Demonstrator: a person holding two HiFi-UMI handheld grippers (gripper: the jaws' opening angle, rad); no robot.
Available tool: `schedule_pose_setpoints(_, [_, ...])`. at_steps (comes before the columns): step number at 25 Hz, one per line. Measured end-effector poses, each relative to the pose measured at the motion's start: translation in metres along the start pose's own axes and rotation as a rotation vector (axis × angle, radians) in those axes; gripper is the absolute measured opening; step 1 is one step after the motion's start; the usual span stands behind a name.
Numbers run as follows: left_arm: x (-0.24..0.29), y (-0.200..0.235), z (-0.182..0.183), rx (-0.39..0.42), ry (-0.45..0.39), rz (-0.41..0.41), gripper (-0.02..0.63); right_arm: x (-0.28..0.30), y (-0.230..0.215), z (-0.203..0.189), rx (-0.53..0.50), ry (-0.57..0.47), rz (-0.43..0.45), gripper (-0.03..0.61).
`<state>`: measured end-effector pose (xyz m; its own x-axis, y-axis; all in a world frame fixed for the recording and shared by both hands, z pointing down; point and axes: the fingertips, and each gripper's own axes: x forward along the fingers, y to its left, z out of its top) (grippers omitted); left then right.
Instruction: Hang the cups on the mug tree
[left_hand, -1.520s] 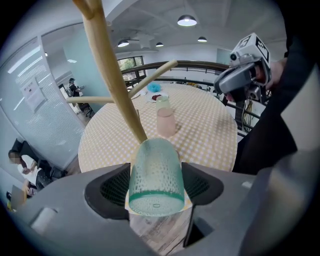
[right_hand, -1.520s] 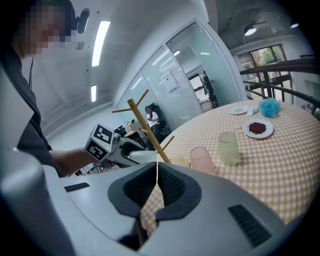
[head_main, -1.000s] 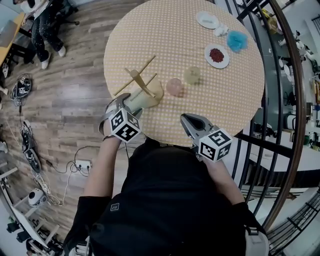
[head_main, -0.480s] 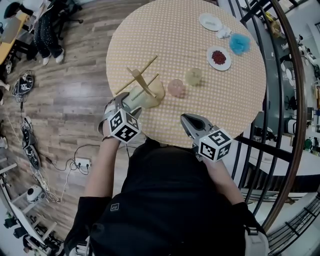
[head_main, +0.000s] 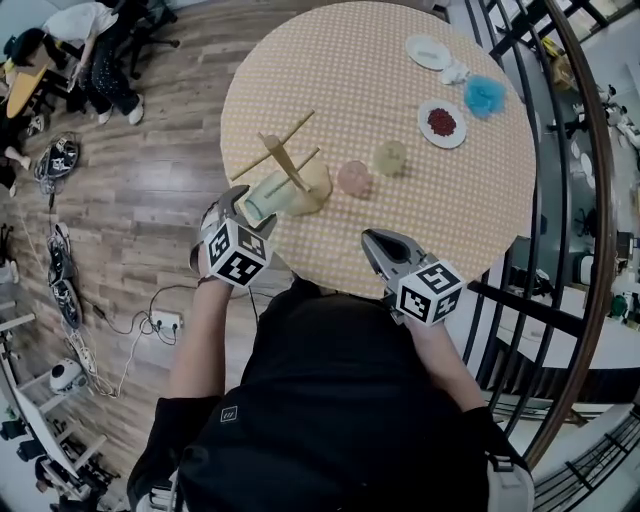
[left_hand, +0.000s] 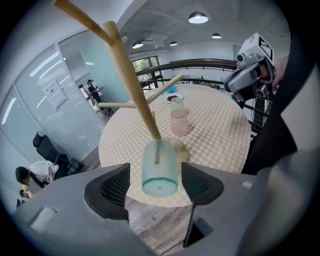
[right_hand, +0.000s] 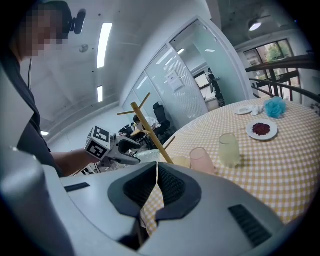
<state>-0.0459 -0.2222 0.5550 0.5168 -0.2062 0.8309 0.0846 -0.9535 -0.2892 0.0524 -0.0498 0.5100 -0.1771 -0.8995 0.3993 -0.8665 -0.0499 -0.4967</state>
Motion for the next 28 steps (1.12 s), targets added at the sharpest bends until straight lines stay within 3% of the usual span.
schedule_pose_setpoints(5, [-0.033,0.002,0.01,-0.019,0.004,0.1,0.31,-0.016,-0.006,0.005,-0.011,-0.017,0.038,0.017])
schedule_pose_setpoints(8, [-0.052,-0.01,0.02,-0.068,-0.025,0.114,0.31,-0.031,-0.007,0.005,-0.033,-0.018,0.068,0.017])
schedule_pose_setpoints(11, [-0.07,-0.033,0.035,-0.175,-0.103,0.081,0.278,-0.048,-0.007,0.003,-0.059,-0.014,0.097,0.017])
schedule_pose_setpoints(21, [-0.124,-0.099,0.084,-0.434,-0.406,0.042,0.009,-0.076,0.014,-0.003,-0.106,-0.001,0.203,0.017])
schedule_pose_setpoints(28, [-0.153,-0.112,0.08,-0.603,-0.622,-0.076,0.008,-0.072,0.046,-0.011,-0.137,0.01,0.187,0.017])
